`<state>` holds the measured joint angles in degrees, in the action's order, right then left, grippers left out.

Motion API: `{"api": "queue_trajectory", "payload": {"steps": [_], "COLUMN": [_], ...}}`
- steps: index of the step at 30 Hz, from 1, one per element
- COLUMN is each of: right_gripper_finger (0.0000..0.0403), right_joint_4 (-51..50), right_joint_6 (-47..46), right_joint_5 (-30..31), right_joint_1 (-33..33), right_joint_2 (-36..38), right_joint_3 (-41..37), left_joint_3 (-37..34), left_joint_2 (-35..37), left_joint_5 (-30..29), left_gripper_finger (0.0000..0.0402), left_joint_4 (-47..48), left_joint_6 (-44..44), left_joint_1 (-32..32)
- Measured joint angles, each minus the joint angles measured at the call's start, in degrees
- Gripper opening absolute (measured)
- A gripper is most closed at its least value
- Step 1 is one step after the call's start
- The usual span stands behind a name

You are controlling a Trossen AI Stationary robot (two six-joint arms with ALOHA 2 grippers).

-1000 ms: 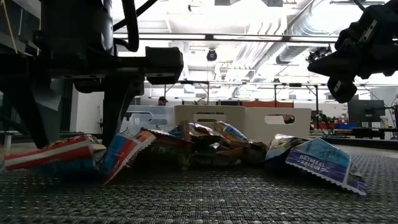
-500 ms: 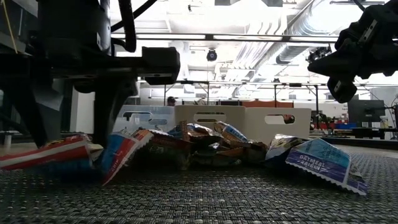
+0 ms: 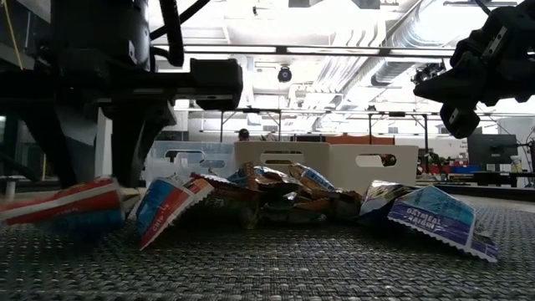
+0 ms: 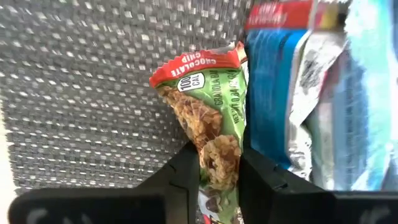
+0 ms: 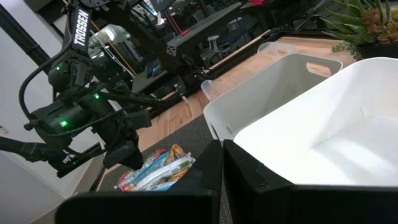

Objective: Pick and place Granola Bars by type
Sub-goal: Put the red granola bar into the transparent bin

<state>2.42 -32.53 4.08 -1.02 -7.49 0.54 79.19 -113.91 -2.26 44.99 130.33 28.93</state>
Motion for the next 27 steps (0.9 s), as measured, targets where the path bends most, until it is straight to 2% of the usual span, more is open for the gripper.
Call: {"api": "queue_trajectory", "payload": {"steps": [9, 13, 19, 27], "right_gripper_finger": [0.0, 0.0, 0.0, 0.0], "right_joint_4": [0.0, 0.0, 0.0, 0.0], "right_joint_6": [0.0, 0.0, 0.0, 0.0], "right_joint_5": [0.0, 0.0, 0.0, 0.0], "right_joint_1": [0.0, 0.0, 0.0, 0.0], "right_joint_2": [0.0, 0.0, 0.0, 0.0], "right_joint_3": [0.0, 0.0, 0.0, 0.0], "left_joint_3": [5.1, 9.4, 17.5, 29.9], "left_joint_2": [0.0, 0.0, 0.1, 0.1], "left_joint_5": [-3.9, -6.5, -16.8, -28.5], "left_gripper_finger": [0.0075, 0.0075, 0.0075, 0.0075], "left_joint_4": [5.4, 9.2, 10.6, 8.5], "left_joint_6": [-1.7, -5.3, -18.6, -42.8], "left_joint_1": [0.0, 0.0, 0.0, -0.1]}}
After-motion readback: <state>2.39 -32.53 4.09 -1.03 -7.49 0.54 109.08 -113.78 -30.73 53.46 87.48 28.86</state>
